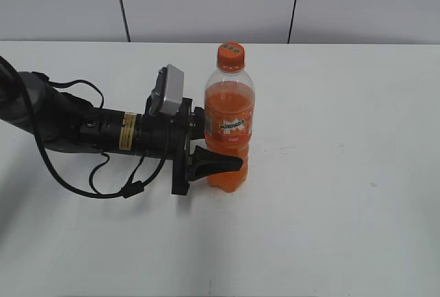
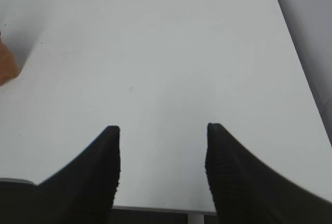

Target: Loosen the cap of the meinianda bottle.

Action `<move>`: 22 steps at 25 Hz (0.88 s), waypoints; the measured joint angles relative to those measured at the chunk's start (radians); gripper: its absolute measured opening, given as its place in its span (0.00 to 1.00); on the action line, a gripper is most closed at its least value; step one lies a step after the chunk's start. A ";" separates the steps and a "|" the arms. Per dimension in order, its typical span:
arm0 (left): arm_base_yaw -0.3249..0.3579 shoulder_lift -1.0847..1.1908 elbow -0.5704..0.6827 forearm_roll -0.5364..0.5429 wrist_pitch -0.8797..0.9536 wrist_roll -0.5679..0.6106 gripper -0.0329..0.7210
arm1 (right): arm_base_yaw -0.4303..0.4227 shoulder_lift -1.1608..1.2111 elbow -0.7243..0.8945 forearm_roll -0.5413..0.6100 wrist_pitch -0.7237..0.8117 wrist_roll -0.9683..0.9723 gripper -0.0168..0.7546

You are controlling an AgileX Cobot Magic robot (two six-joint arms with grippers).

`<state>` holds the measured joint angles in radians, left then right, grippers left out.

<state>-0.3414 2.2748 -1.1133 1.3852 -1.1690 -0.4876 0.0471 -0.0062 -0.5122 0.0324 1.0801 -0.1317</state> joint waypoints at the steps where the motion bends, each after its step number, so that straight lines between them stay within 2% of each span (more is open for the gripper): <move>1: 0.000 0.000 0.000 0.000 0.000 0.000 0.58 | 0.000 0.000 -0.009 0.000 -0.007 0.015 0.54; 5: 0.000 0.000 0.000 0.000 0.001 0.000 0.58 | 0.000 0.085 -0.063 0.008 -0.004 0.090 0.54; 12: 0.000 0.000 0.000 0.000 0.000 0.000 0.58 | 0.000 0.441 -0.238 0.050 0.019 0.146 0.54; 16: 0.000 0.000 0.000 0.001 0.000 0.000 0.58 | 0.000 0.672 -0.385 0.053 0.031 0.154 0.54; 22: 0.000 0.000 0.000 0.001 -0.002 0.000 0.58 | 0.000 1.049 -0.663 0.057 0.128 0.159 0.54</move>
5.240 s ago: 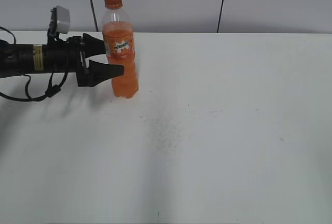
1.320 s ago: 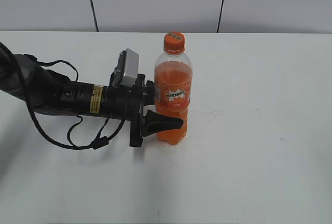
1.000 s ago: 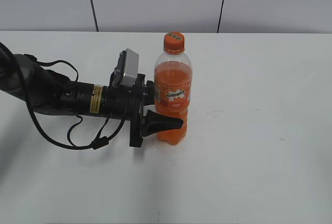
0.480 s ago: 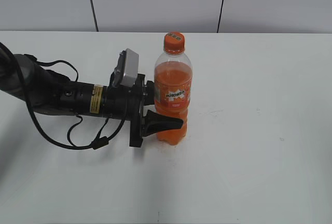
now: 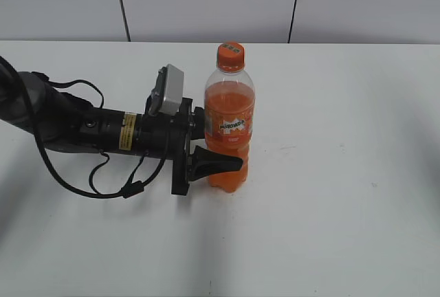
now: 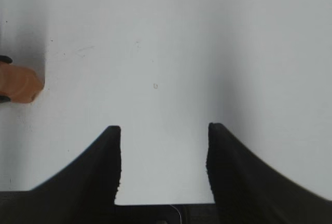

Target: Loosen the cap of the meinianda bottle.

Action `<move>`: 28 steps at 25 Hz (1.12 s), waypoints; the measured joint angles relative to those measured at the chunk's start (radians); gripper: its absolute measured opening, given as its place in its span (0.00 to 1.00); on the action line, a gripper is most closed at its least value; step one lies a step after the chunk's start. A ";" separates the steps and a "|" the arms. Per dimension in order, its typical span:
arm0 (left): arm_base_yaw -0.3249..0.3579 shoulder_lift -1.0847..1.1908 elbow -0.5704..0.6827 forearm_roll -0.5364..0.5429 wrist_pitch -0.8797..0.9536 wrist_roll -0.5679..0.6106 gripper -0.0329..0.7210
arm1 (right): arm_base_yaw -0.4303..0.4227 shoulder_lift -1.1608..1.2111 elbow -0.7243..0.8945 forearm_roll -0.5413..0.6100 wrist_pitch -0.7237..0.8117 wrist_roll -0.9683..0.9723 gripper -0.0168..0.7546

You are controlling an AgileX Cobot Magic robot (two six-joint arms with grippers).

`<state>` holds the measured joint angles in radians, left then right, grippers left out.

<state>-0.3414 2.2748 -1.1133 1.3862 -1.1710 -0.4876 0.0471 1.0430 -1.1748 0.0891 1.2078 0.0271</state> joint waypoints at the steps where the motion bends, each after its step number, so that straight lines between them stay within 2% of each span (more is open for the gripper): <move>1: 0.000 0.000 0.000 0.000 -0.001 0.000 0.58 | 0.000 0.058 -0.053 0.000 0.002 0.005 0.54; 7: 0.000 0.000 0.000 0.000 -0.001 0.000 0.58 | 0.000 0.340 -0.322 0.008 0.006 0.048 0.54; 13: 0.000 0.000 0.000 0.001 -0.002 0.000 0.58 | 0.000 0.559 -0.499 0.028 0.006 0.055 0.54; 18: 0.000 0.000 0.000 0.001 -0.002 0.000 0.58 | 0.000 0.641 -0.552 0.039 0.007 0.058 0.54; 23: 0.000 0.000 0.000 0.001 -0.002 0.000 0.58 | 0.020 0.647 -0.562 0.114 0.008 0.093 0.54; 28: 0.000 0.000 0.000 0.000 0.000 0.000 0.58 | 0.157 0.649 -0.562 0.121 0.008 0.176 0.54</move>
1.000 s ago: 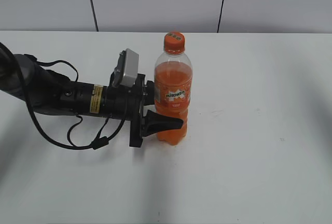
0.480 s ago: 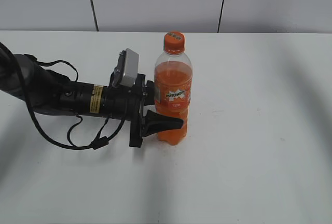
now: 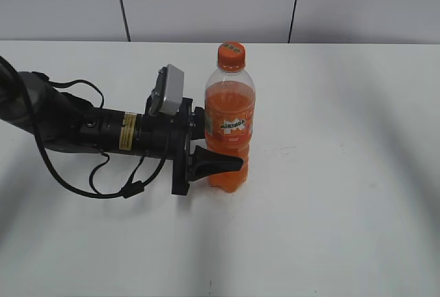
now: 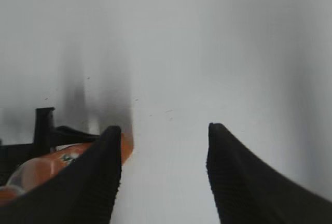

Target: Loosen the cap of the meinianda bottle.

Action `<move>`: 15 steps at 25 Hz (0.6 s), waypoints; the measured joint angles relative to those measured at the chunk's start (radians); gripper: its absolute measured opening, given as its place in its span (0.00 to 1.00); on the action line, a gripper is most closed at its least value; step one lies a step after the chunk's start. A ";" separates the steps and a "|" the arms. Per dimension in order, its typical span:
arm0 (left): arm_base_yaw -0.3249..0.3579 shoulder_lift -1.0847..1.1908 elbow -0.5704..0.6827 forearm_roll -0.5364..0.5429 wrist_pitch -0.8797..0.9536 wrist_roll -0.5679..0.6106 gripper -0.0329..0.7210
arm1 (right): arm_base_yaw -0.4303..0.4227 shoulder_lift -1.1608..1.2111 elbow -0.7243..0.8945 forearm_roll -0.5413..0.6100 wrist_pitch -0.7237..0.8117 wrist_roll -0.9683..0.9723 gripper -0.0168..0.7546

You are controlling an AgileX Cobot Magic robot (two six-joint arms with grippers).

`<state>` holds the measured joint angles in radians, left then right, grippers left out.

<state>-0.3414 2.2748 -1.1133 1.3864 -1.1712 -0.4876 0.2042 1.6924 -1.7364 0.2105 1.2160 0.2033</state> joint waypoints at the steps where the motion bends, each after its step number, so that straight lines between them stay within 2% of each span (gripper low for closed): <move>1: 0.000 0.000 0.000 0.000 0.001 0.000 0.58 | 0.035 0.002 0.000 0.001 0.000 0.023 0.54; 8: 0.000 0.000 0.000 0.000 0.001 0.000 0.58 | 0.231 0.051 -0.005 0.008 0.000 0.181 0.54; 15: 0.000 0.000 0.000 -0.001 0.001 0.000 0.58 | 0.350 0.136 -0.092 0.009 0.001 0.261 0.54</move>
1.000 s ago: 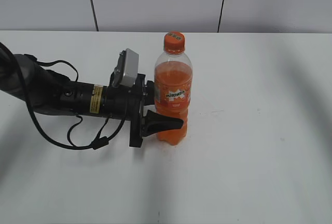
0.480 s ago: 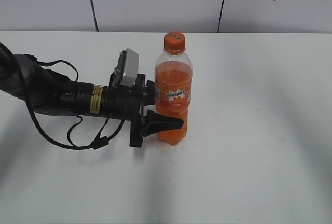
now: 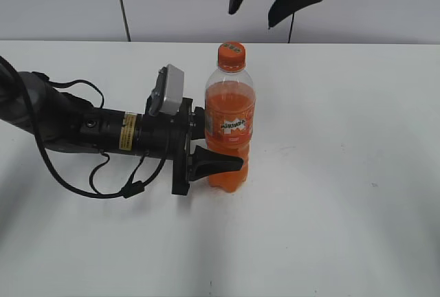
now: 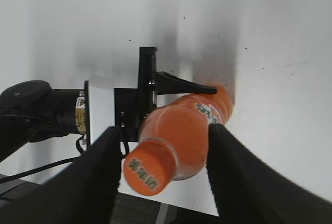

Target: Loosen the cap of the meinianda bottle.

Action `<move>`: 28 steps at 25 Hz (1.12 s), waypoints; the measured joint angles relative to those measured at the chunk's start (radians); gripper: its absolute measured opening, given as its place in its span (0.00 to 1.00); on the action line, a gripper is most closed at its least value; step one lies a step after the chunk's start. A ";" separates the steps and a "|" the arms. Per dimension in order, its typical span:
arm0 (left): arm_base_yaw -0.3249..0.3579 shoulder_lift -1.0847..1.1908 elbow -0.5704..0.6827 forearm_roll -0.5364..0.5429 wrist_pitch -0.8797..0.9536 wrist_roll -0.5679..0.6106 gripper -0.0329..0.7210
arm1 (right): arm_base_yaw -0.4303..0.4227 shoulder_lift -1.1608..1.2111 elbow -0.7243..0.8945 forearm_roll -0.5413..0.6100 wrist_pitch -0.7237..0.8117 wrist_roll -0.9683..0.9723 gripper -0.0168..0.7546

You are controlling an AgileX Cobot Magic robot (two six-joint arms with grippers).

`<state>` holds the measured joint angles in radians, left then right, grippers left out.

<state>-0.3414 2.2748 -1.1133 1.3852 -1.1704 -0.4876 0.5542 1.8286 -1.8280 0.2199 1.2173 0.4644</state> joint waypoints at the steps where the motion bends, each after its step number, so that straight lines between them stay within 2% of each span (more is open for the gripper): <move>1: 0.000 0.000 0.000 0.000 0.000 0.000 0.58 | 0.012 0.004 -0.007 0.000 0.000 0.007 0.54; 8: 0.000 0.000 0.000 -0.001 0.002 0.000 0.58 | 0.068 0.028 -0.014 -0.006 0.000 0.034 0.54; 14: 0.000 0.000 0.000 -0.002 0.002 0.000 0.58 | 0.112 0.029 0.003 -0.069 0.000 0.044 0.54; 28: 0.000 0.000 0.000 -0.006 0.003 0.000 0.58 | 0.117 0.044 0.034 -0.091 0.001 0.060 0.54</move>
<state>-0.3414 2.2748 -1.1133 1.3787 -1.1672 -0.4876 0.6714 1.8722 -1.7943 0.1288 1.2183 0.5246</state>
